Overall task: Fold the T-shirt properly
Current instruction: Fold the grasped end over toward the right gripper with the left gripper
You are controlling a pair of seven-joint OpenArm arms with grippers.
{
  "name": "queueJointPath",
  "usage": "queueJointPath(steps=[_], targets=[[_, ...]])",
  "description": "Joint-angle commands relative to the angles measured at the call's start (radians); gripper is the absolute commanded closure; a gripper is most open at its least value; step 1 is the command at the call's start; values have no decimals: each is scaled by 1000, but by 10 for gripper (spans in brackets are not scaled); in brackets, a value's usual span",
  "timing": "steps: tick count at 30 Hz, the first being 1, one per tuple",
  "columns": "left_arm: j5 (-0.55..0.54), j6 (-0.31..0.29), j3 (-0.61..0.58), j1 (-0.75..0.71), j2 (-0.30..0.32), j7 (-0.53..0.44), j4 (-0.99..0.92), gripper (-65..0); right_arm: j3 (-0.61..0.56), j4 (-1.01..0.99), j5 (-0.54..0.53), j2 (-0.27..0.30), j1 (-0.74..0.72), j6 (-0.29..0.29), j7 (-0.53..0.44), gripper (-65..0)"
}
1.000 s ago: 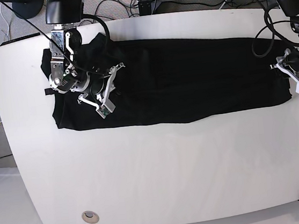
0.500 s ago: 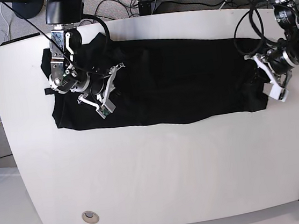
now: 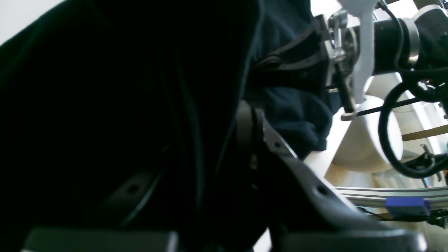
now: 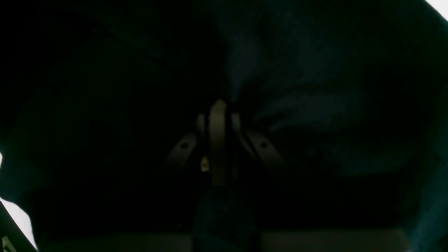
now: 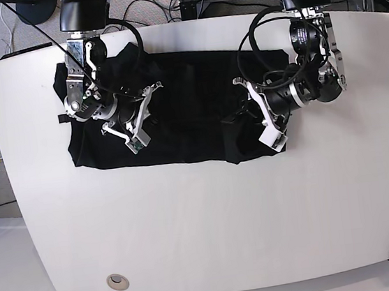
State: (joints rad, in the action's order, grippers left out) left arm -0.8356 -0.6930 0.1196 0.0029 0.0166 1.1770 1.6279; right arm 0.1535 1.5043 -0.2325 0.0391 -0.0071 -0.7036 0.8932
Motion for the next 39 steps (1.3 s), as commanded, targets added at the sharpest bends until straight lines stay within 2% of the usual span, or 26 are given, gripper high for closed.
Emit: queueJointPath(steps=[1,3,5,10,14,16,21,25,27,31,33,39], targets=[[-31,-5,-4,16,-10,-24,18,-76,-1,5,26,2,-4,5,27,0],[-35,-5,-5,16,-11,-24,19,-152,-1,5,26,-5,-4,5,27,0],[-41,-5,-30,16,-19,-22,25,-200,-1,5,26,-11,-4,5,27,0],[-192,-5,-151,19,-14,-9,27,-213,-1,5,26,-17,-4,5,27,0],[-290,-5,-154,58,-16,76,59,-213,-2,5,26,-17,-4,5,27,0],[-305,-5,-151,72,-14,82,73,-213,-2,5,26,-17,-3,5,27,0],[-299,-5,-100,124,76,79,71,-213,-2,5,26,-17,-3,5,27,0],[-190,-5,-76,147,178,79,68,-215,-2,5,26,-18,-6,5,27,0],[-190,-5,-87,144,211,83,70,-219,-2,5,26,-18,-8,5,27,0],[-172,-5,-226,133,300,80,73,-322,-55,5,26,-18,-9,5,27,0],[-144,-5,-311,136,334,80,87,-320,-65,5,26,-18,-8,5,27,0],[-57,-5,-544,128,375,82,229,-302,-59,5,26,-18,-8,5,27,0]])
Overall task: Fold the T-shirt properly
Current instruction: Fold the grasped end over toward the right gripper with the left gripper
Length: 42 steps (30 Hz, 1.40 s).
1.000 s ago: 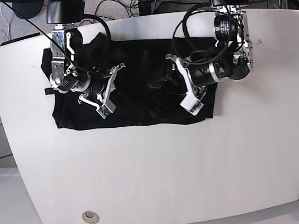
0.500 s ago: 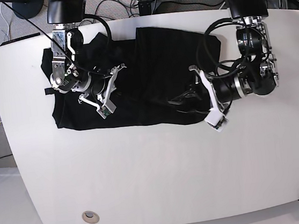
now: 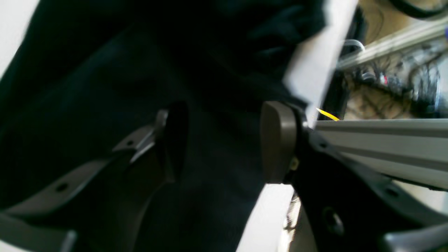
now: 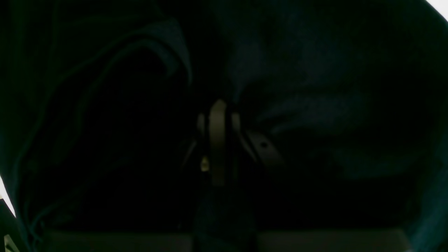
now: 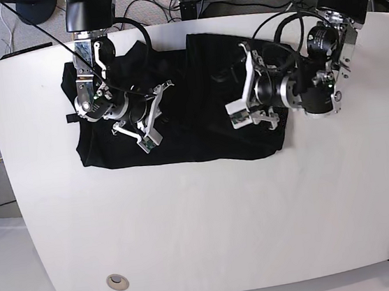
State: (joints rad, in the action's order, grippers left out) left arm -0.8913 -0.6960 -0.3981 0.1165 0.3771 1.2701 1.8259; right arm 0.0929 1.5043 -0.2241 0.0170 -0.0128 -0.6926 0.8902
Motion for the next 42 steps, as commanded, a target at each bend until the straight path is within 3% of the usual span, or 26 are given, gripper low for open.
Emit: queueJointPath(steps=[1,6,9,13,18,23,29,42], targets=[[4,-2,-58,15,27,-11,42,-302,1,5,18,4,-2,-6,30,0],[10,-2,-177,4,81,-14,57,-301,3,5,19,4,0,-6,30,0],[88,-2,-157,-7,90,-28,59,-301,3,5,19,4,3,-6,30,0],[212,-2,-132,-15,86,-137,59,-303,3,5,19,4,3,-6,30,0],[304,-2,-72,-11,-17,-140,50,-309,3,5,21,4,3,-6,30,0],[498,6,-104,-19,-91,-140,34,-309,3,3,22,4,3,-6,30,0],[508,-2,-212,-15,-59,-140,15,-303,1,2,25,4,0,-6,30,0],[605,-2,-207,32,-57,-143,-139,-302,3,2,21,5,6,-6,30,0]])
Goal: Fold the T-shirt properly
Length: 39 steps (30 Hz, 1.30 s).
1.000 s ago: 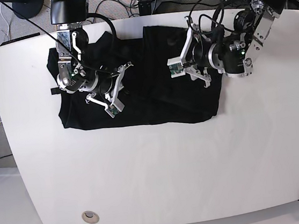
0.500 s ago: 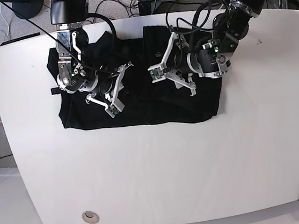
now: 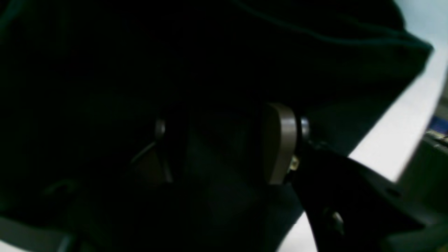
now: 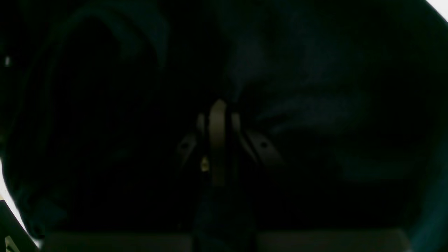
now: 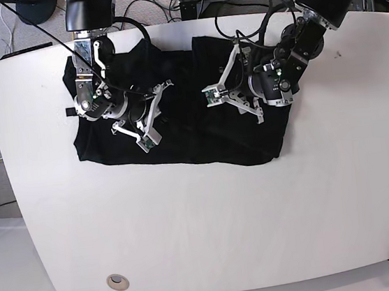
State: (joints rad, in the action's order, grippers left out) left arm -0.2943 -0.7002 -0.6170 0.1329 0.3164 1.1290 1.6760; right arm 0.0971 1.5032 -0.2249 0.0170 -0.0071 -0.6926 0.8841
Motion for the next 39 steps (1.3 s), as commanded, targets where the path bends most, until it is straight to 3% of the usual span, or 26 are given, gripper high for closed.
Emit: queueJointPath(steps=[1,9,13,18,29,36,39], targets=[[10,2,30,15,3,-2,8,-302,-1,3,22,5,0,-6,36,0],[59,2,217,38,-35,-7,-60,-302,-6,3,26,8,23,-6,34,0],[54,2,227,35,-35,-51,-24,-302,-7,3,28,8,26,-6,27,0],[54,2,222,-5,-35,-10,-1,-302,-9,1,28,30,20,-6,-18,0],[53,2,230,-149,-27,-16,5,-302,-10,-16,29,62,-40,-6,-19,0],[57,2,231,-246,-13,-14,117,-302,-10,-46,29,56,-95,-6,-19,0],[54,2,285,-250,5,-14,204,-302,-10,-46,28,54,-97,-6,-19,0]])
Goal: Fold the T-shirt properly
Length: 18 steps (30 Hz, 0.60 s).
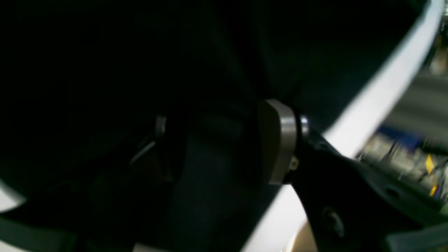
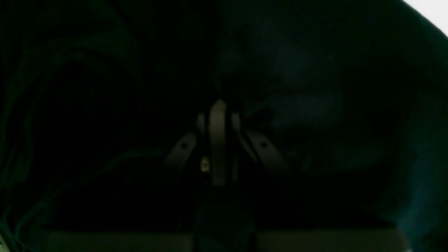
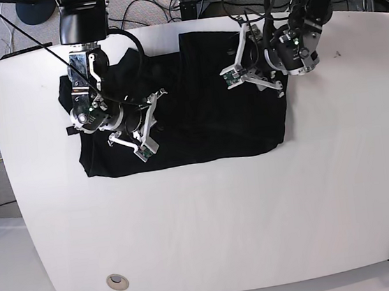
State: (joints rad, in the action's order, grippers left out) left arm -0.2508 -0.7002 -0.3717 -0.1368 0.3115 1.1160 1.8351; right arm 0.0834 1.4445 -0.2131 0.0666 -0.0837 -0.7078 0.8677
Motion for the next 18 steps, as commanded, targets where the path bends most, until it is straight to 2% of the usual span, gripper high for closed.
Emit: queueJointPath(steps=[1,4,7,15,18], targets=[[9,2,66,22,10,-1,64,-302,3,12,16,5,-20,10,-3,0],[8,2,116,82,8,-3,91,-302,3,12,16,5,-20,10,-3,0],[6,2,116,156,-2,-3,88,-305,3,12,16,5,-18,10,-3,0],[-135,2,110,291,-119,2,15,-309,-29,8,16,5,-17,10,-3,0],[-147,2,110,296,-163,3,-56,-309,-44,8,16,8,-17,10,-3,0]])
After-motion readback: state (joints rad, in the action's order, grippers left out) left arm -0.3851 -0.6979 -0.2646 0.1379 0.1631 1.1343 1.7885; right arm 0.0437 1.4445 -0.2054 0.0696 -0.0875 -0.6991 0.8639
